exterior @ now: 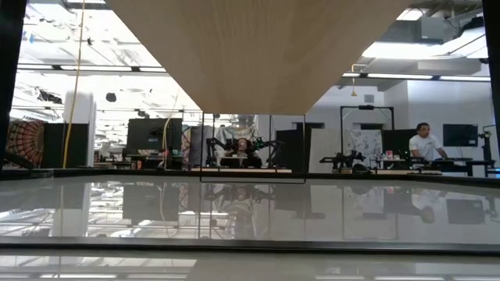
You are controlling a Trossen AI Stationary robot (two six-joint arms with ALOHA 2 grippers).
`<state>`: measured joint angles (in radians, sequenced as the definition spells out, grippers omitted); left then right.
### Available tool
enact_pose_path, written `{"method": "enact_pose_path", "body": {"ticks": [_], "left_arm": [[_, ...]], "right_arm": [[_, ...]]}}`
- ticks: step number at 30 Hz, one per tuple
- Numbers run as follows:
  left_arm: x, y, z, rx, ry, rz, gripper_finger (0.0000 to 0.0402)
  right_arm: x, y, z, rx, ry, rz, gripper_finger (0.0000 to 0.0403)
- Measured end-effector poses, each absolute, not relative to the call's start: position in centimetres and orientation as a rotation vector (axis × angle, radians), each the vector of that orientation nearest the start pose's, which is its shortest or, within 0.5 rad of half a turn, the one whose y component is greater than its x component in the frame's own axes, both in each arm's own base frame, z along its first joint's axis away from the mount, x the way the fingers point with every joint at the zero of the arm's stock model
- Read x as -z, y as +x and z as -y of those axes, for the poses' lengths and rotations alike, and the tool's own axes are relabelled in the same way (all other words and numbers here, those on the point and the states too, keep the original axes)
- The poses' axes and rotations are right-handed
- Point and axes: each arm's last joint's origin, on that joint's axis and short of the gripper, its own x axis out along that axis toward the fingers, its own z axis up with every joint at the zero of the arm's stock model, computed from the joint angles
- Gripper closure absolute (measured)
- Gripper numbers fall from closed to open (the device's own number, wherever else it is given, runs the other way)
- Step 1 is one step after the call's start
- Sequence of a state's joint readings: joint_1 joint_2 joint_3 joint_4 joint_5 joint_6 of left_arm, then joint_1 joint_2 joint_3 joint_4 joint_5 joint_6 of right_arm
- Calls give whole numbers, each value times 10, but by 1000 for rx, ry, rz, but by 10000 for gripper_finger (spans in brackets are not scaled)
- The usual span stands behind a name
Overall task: Stack canned seafood by type on shelf
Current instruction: Stack the green tuna can on top of the stacked green tuna cans on the shelf
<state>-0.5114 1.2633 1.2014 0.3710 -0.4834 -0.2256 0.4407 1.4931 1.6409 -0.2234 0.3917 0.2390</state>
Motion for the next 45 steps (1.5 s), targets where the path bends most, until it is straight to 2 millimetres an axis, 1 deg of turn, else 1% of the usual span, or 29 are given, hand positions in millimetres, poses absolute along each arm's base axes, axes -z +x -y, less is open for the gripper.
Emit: {"method": "enact_pose_path", "body": {"ticks": [3, 6, 9, 14, 16, 19, 22, 24, 26, 28, 31, 34, 36, 38, 41, 45], "left_arm": [[-426, 252, 126, 53, -375, 271, 276], [-426, 252, 127, 44, -375, 273, 276], [-427, 251, 126, 42, -391, 283, 276], [-427, 251, 126, 32, -395, 282, 276], [-427, 251, 126, 36, -408, 284, 276], [-427, 251, 127, 77, -431, 278, 276], [-429, 247, 126, 108, -452, 258, 276], [-429, 244, 124, 110, -460, 243, 276], [-427, 243, 124, 114, -466, 215, 276], [-425, 243, 124, 144, -486, 183, 276], [-426, 240, 122, 213, -557, 146, 276], [-429, 238, 118, 225, -607, 88, 276], [-428, 239, 117, 192, -606, 73, 276], [-428, 240, 117, 174, -605, 79, 276], [-430, 239, 117, 156, -610, 94, 276], [-429, 239, 116, 134, -610, 96, 276]], "right_arm": [[-449, 307, -132, -55, 201, -92, 74], [-448, 309, -136, -94, 208, -85, 57], [-449, 311, -137, -97, 218, -67, 47], [-446, 317, -135, -83, 233, -71, 50], [-444, 317, -135, -82, 186, -89, 55], [-444, 307, -140, -90, 96, -124, 62], [-450, 294, -151, -87, 18, -100, 67], [-451, 288, -158, -78, -42, -90, 69], [-450, 283, -167, -68, -122, -107, 69], [-449, 276, -177, -39, -253, -113, 69], [-445, 270, -198, 37, -568, -111, 70], [-429, 278, -223, 93, -893, -140, 70], [-418, 287, -235, 132, -1039, -156, 70], [-413, 294, -243, 188, -1108, -157, 71], [-412, 301, -245, 253, -1188, -164, 79], [-408, 306, -246, 254, -1279, -181, 94]]}}
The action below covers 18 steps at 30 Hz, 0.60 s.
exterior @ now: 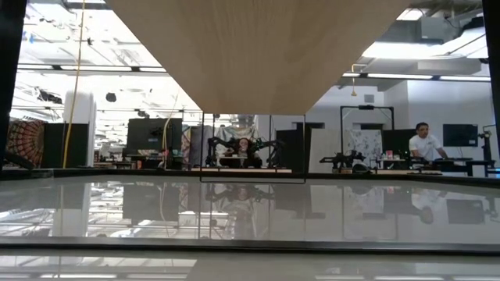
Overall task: Stack canned seafood by type on shelf
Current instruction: Stack the green tuna can on top of the stacked green tuna cans on the shelf
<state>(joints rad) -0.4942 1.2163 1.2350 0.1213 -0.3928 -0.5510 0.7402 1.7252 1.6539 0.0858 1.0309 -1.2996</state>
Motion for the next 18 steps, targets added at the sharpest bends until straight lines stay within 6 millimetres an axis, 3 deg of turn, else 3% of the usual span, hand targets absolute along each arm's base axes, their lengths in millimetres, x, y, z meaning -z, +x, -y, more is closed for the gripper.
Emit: {"method": "enact_pose_path", "body": {"ticks": [8, 13, 18], "left_arm": [[-419, 250, 123, 161, -632, 50, 276], [-405, 264, 132, 188, -671, -13, 276], [-402, 273, 127, 142, -676, 13, 276]], "right_arm": [[-417, 299, -246, 371, -1090, -171, 101], [-432, 274, -248, 404, -884, -164, 101], [-431, 252, -246, 348, -724, -175, 101]]}}
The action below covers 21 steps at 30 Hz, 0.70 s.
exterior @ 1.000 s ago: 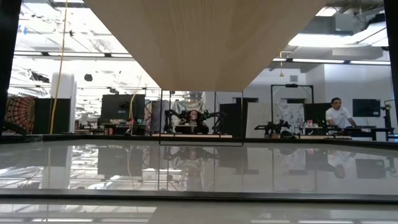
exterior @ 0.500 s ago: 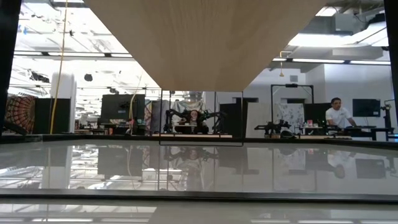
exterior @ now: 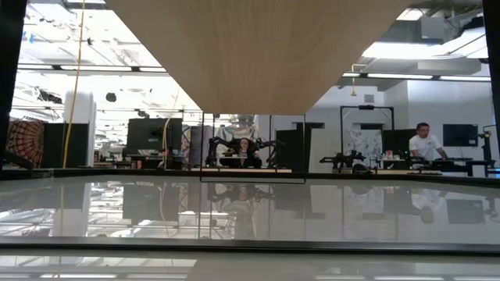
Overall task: Stack canned seafood by type on shelf
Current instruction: Stack the green tuna can on top of the stacked green tuna cans on the shelf
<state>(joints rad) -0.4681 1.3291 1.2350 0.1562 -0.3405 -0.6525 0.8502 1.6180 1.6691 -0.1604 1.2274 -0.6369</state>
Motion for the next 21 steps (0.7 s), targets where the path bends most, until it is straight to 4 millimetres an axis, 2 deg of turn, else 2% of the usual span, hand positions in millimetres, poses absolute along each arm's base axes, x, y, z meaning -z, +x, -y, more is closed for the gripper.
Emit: {"method": "enact_pose_path", "body": {"ticks": [6, 9, 14, 18, 21], "left_arm": [[-414, 274, 119, 65, -646, 91, 276], [-420, 284, 120, 49, -631, 91, 276], [-423, 311, 133, 35, -557, -27, 276], [-429, 327, 141, 11, -516, -117, 276], [-434, 331, 143, -6, -530, -166, 275]], "right_arm": [[-426, 242, -242, 306, -633, -199, 101], [-421, 241, -241, 299, -637, -224, 101], [-418, 238, -233, 309, -609, -261, 101], [-426, 219, -220, 302, -530, -268, 101], [-428, 206, -215, 276, -459, -277, 101]]}}
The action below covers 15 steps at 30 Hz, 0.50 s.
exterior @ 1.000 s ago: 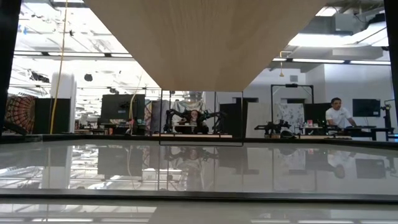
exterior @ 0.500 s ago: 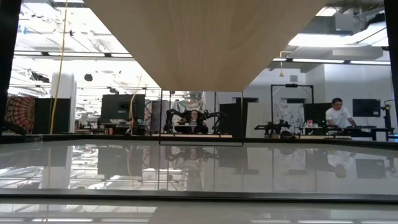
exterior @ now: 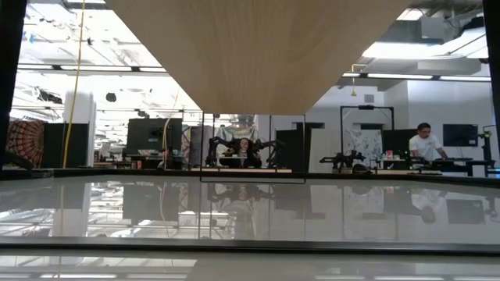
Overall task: Stack canned seafood by type on shelf
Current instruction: Stack the green tuna can on top of the stacked green tuna cans on the shelf
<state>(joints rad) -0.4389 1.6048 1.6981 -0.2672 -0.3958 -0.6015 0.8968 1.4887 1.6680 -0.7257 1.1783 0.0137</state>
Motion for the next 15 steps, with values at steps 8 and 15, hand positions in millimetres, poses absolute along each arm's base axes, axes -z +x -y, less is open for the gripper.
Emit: {"method": "enact_pose_path", "body": {"ticks": [8, 15], "left_arm": [[-429, 336, 138, -27, -582, -246, 273], [-427, 335, 137, -70, -589, -251, 272]], "right_arm": [[-410, 214, -225, 168, -428, -356, 101], [-398, 237, -230, 188, -463, -365, 101]]}}
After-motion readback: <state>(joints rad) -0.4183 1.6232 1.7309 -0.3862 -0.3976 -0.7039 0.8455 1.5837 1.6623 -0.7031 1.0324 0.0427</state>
